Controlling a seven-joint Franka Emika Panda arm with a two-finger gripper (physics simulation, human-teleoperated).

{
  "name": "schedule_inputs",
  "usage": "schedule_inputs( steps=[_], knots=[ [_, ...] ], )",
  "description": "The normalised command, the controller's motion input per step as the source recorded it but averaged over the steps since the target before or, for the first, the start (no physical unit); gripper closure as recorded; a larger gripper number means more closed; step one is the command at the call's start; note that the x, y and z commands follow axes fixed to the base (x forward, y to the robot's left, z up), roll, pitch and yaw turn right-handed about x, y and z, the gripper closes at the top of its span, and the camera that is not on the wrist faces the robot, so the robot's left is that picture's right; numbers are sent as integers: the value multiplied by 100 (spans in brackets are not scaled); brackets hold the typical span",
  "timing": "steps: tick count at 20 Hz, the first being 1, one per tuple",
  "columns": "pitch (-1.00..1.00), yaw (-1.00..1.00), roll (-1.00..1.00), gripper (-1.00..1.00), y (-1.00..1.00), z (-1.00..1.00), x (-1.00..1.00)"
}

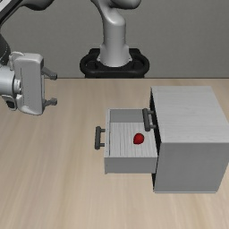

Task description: Close the middle layer of the cabinet

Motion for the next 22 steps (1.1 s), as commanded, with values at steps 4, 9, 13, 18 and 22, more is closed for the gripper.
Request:
schedule_inputs(
  steps=[4, 9, 13, 18, 22],
  knots=[
    [45, 0, 0, -100, 0, 0, 0],
    [45, 0, 0, -100, 0, 0, 0],
    [45, 0, 0, -100, 0, 0, 0],
    [50, 0, 0, -100, 0, 0, 0],
    [45, 0, 0, -100, 0, 0, 0]
  ],
)
